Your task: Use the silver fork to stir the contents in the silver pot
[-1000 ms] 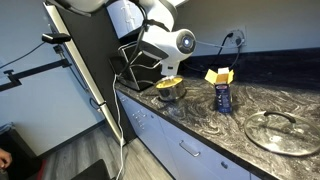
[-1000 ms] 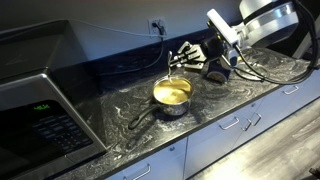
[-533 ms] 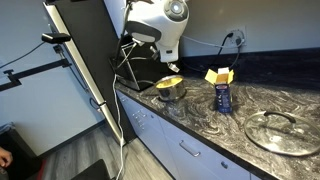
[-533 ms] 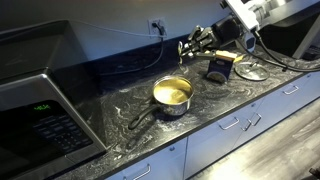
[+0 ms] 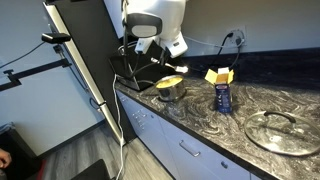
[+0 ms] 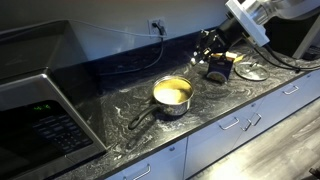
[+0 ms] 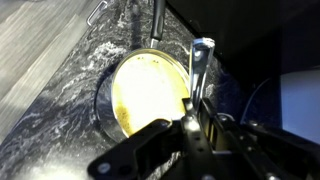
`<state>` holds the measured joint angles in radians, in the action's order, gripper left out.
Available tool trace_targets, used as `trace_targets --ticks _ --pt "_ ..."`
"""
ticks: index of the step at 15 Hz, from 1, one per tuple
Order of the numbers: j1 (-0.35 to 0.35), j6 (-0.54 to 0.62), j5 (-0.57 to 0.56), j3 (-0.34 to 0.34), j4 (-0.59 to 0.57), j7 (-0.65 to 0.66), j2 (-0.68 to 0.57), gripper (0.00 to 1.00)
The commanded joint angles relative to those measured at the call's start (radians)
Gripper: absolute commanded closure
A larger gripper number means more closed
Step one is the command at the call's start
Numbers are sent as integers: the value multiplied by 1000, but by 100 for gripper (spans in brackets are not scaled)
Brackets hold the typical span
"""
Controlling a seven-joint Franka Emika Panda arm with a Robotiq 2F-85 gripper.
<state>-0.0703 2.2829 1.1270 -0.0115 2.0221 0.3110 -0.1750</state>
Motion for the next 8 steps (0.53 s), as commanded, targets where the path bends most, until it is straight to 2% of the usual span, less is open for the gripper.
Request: trace_targets --ticks 1,2,5,6,8 --pt "7 66 -99 3 63 -109 74 97" --pt "11 28 -70 -6 11 -51 18 88" --pt "17 42 -92 -4 27 -91 40 88" --pt "6 90 -128 -7 24 -107 19 97" --pt "1 143 -207 -9 28 -165 1 97"
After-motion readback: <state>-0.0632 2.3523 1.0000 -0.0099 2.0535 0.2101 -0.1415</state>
